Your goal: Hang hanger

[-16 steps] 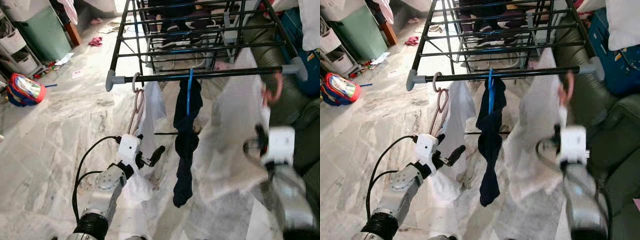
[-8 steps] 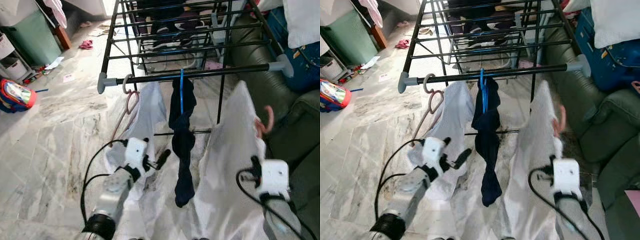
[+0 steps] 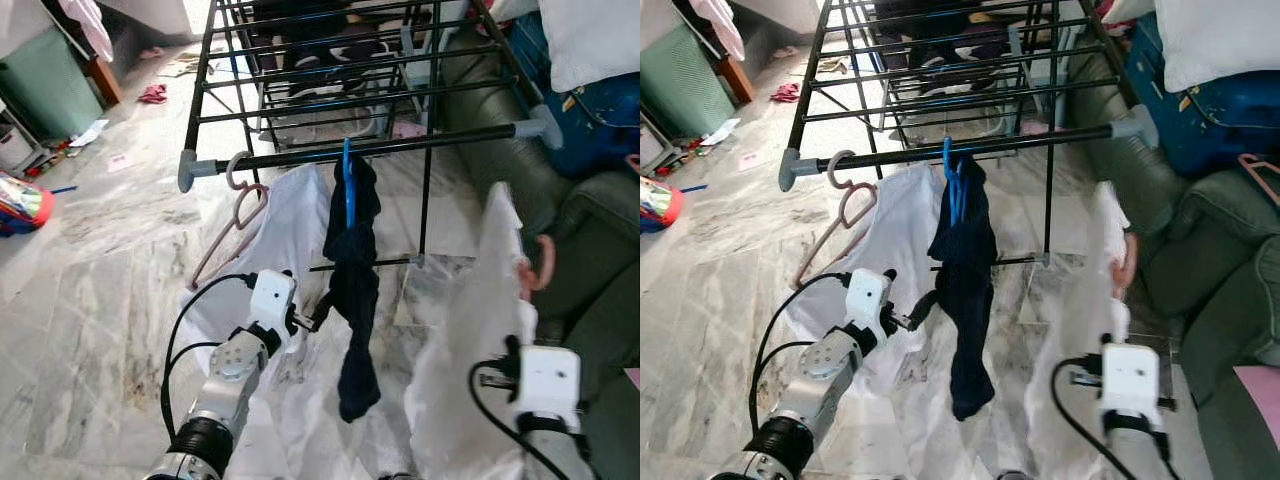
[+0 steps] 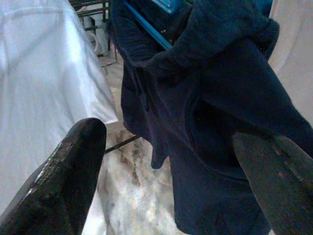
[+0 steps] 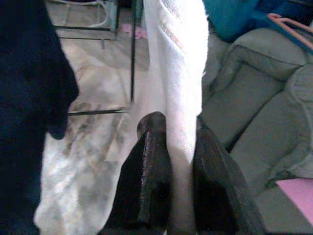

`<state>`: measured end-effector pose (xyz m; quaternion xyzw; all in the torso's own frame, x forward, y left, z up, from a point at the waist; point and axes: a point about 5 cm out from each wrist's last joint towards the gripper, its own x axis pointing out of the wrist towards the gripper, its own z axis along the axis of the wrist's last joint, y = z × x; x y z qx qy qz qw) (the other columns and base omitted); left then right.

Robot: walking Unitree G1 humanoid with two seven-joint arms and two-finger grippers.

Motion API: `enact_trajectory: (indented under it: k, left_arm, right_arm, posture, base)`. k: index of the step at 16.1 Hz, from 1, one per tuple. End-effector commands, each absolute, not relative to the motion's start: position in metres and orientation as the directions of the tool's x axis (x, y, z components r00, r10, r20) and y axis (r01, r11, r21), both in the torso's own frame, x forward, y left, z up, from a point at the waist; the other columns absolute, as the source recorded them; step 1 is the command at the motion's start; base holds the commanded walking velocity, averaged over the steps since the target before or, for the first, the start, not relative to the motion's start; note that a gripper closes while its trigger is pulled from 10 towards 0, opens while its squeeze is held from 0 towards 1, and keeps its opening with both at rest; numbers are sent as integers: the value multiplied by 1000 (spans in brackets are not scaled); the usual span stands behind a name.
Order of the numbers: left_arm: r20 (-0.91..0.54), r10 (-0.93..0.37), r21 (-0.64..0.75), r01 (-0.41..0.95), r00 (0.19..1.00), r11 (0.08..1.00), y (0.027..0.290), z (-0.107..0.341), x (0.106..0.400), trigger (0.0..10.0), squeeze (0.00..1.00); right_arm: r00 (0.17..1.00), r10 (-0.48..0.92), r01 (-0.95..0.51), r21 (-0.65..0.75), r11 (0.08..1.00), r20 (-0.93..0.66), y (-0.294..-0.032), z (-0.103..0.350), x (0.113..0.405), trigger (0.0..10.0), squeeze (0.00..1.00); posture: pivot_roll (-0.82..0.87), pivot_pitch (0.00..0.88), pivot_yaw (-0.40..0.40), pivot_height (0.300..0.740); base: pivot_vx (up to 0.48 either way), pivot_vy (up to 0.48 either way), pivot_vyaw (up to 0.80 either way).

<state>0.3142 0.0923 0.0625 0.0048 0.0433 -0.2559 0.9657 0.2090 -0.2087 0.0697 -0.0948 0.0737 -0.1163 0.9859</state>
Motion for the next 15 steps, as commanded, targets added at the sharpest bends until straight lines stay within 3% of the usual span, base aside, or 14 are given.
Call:
enact_trajectory:
  k: [1, 6, 8, 12, 15]
  left_arm:
    - [-88, -439, -3, 441, 894, 898, 106, 64, 318, 10000, 0]
    - [-78, -332, 25, 335, 940, 942, 127, 62, 314, 10000, 0]
    - [-83, -261, 50, 265, 962, 963, 138, 61, 315, 10000, 0]
    - [-86, -257, 80, 264, 963, 961, 140, 64, 319, 10000, 0]
    - [-76, -171, 68, 177, 982, 982, 148, 64, 320, 10000, 0]
  right_arm:
    - [978, -190, 173, -177, 969, -85, -194, 79, 221, 10000, 0]
    - [996, -67, 58, -129, 990, -66, -176, 85, 244, 10000, 0]
    - [994, -69, 58, -126, 990, -85, -183, 78, 249, 10000, 0]
    - [992, -102, 94, -97, 991, -74, -183, 79, 258, 10000, 0]
    - [997, 4, -12, -94, 996, -78, -164, 76, 272, 10000, 0]
  posture:
    - [-115, 97, 66, 740]
    - [-13, 98, 42, 740]
    - [-11, 69, 54, 740]
    - [2, 39, 52, 740]
    - [48, 24, 23, 740]
  base:
    - [0, 0, 0]
    - [0, 0, 0]
    - [0, 0, 0]
    - [0, 0, 0]
    - [0, 0, 0]
